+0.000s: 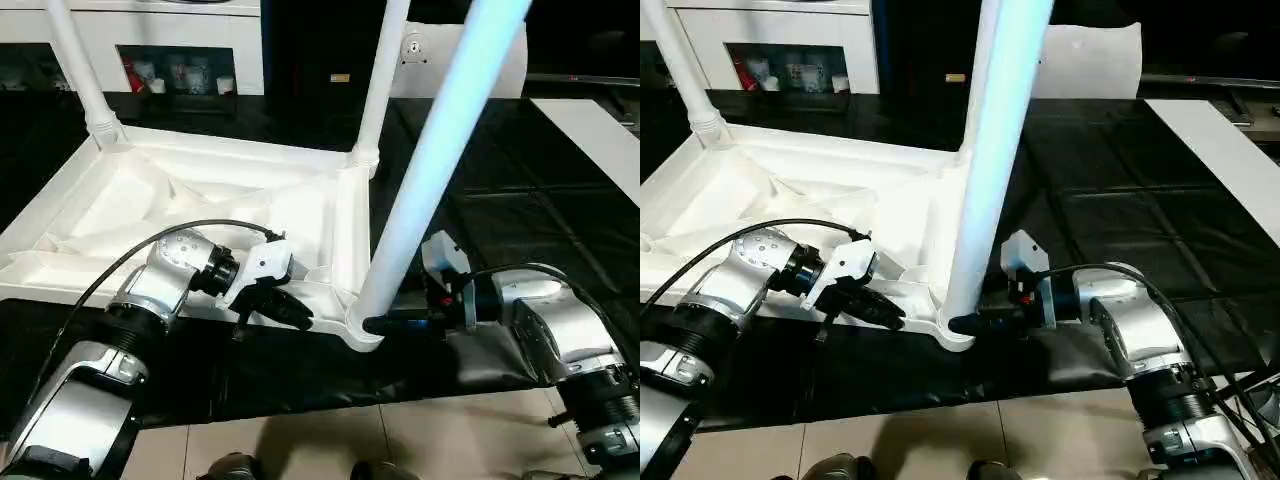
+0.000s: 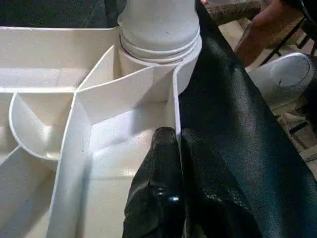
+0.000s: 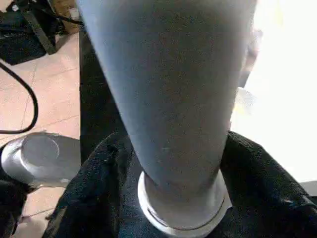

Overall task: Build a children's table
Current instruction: Rotate leg to tighten

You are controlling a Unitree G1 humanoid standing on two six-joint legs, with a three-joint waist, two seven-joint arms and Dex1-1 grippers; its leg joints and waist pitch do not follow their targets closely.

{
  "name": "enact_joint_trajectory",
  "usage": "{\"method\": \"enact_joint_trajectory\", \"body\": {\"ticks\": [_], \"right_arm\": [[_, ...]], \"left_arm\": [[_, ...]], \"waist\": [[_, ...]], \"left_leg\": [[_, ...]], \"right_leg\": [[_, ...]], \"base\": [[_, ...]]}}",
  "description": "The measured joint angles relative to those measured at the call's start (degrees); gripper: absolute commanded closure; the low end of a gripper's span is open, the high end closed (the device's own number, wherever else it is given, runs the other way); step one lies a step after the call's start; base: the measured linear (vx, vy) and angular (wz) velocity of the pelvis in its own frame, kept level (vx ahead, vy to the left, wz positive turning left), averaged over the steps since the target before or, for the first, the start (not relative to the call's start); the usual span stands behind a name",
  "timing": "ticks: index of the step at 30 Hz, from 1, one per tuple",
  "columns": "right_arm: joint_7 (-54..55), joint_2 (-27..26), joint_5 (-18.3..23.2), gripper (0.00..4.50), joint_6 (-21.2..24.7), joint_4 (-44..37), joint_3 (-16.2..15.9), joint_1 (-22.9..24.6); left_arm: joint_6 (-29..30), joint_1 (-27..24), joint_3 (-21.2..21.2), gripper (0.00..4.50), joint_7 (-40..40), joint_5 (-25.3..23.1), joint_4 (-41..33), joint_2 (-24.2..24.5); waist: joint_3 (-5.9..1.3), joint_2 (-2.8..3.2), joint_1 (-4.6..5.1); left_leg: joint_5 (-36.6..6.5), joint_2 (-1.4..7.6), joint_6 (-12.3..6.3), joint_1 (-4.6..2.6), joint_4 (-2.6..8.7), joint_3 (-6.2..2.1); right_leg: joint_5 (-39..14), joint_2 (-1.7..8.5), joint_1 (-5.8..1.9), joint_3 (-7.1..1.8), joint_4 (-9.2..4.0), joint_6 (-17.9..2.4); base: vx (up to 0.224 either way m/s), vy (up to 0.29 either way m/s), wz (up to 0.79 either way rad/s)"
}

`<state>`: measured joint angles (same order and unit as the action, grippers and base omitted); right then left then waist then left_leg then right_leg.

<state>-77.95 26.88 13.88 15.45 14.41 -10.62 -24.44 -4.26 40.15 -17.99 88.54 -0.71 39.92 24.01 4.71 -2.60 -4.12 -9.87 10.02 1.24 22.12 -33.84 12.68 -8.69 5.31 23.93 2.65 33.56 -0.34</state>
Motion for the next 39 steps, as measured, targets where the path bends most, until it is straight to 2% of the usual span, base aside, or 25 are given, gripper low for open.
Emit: {"method": "enact_joint_trajectory", "body": {"ticks": [6, 10, 15, 21, 26, 31, 32, 34, 39], "right_arm": [[-0.2, -0.2, 0.1, 2.4, -0.7, 1.6, -0.1, -0.6], [0.1, -0.6, 0.1, 2.51, -0.6, 1.5, 0.0, -0.6], [7.6, -3.5, -0.4, 2.55, 2.4, 0.3, 1.9, 0.9], [31.4, -12.6, -4.8, 2.58, 6.7, 0.1, 8.4, 1.1], [50.0, -20.9, -8.9, 2.59, 10.9, 0.7, 12.0, -1.5], [58.1, -24.4, -10.0, 2.59, 11.6, 1.5, 13.5, -2.8], [58.3, -24.5, -10.0, 2.24, 11.4, 1.5, 13.5, -2.8], [58.2, -24.5, -10.0, 1.89, 11.0, 1.3, 13.5, -2.7], [55.4, -24.1, -9.8, 1.67, 9.4, -0.7, 13.3, -0.7]], "left_arm": [[-0.7, 0.1, -0.1, 4.5, 0.2, 0.0, 0.5, 0.0], [-0.6, 0.3, -0.1, 4.5, 0.0, 0.1, 0.9, 0.0], [3.7, 0.4, 1.4, 4.5, -5.5, -0.6, 1.2, -1.7], [12.7, 0.7, 4.9, 4.5, -21.8, -1.8, 1.3, -7.9], [18.7, 1.6, 7.0, 4.5, -34.1, -3.0, 1.3, -13.8], [21.0, 1.8, 7.8, 4.5, -39.4, -3.5, 0.8, -16.6], [21.5, 1.8, 7.9, 4.5, -39.4, -3.5, 0.4, -16.6], [21.9, 1.1, 7.9, 4.5, -39.5, -3.7, -1.0, -16.6], [21.2, -0.2, 7.5, 4.5, -37.2, -3.7, -3.4, -15.4]], "waist": [[-0.02, -0.05, -0.38], [-0.01, -0.05, -0.57], [-0.02, -0.04, -0.62], [-0.02, -0.04, 2.31], [-0.07, 0.17, 3.84], [-0.07, 0.29, 4.09], [-0.07, 0.29, 4.09], [-0.07, 0.29, 4.1], [-0.07, 0.29, 4.08]], "left_leg": [[0.0, 0.01, 0.0, 0.0, -0.04, 0.0], [0.0, 0.02, 0.01, -0.04, -0.08, 0.0], [0.1, 0.03, 0.09, -0.19, -0.15, -0.01], [0.1, -0.04, 0.16, -0.21, -0.4, -0.08], [0.1, -0.08, 0.15, -0.13, -0.36, -0.25], [0.1, -0.22, 0.08, -0.09, -0.36, -0.25], [0.1, -0.22, 0.08, -0.08, -0.35, -0.25], [0.1, -0.22, 0.06, -0.04, -0.29, -0.25], [0.0, -0.22, 0.02, -0.04, -0.04, -0.24]], "right_leg": [[0.0, 0.0, 0.03, 0.0, 0.1, 0.0], [0.0, 0.0, 0.06, -0.01, 0.27, 0.0], [-0.2, 0.0, 0.02, -0.04, 0.45, 0.3], [-0.2, 0.04, -0.04, -0.11, 0.21, 0.4], [-0.2, 0.02, -0.1, 0.05, -0.51, 0.4], [-0.2, 0.05, -0.07, -0.09, -0.62, 0.4], [-0.2, 0.05, -0.06, -0.09, -0.61, 0.4], [-0.2, 0.04, -0.02, -0.08, -0.6, 0.4], [0.0, 0.01, 0.07, -0.08, -0.54, 0.2]], "base": [[0.0, 0.0, 0.0], [0.0, 0.0, 0.0], [0.0, 0.0, 0.0], [0.0, 0.0, 0.0], [0.0, 0.0, 0.0], [0.0, 0.0, 0.0], [0.0, 0.0, 0.0], [0.0, 0.0, 0.0], [0.0, 0.0, 0.0]]}}
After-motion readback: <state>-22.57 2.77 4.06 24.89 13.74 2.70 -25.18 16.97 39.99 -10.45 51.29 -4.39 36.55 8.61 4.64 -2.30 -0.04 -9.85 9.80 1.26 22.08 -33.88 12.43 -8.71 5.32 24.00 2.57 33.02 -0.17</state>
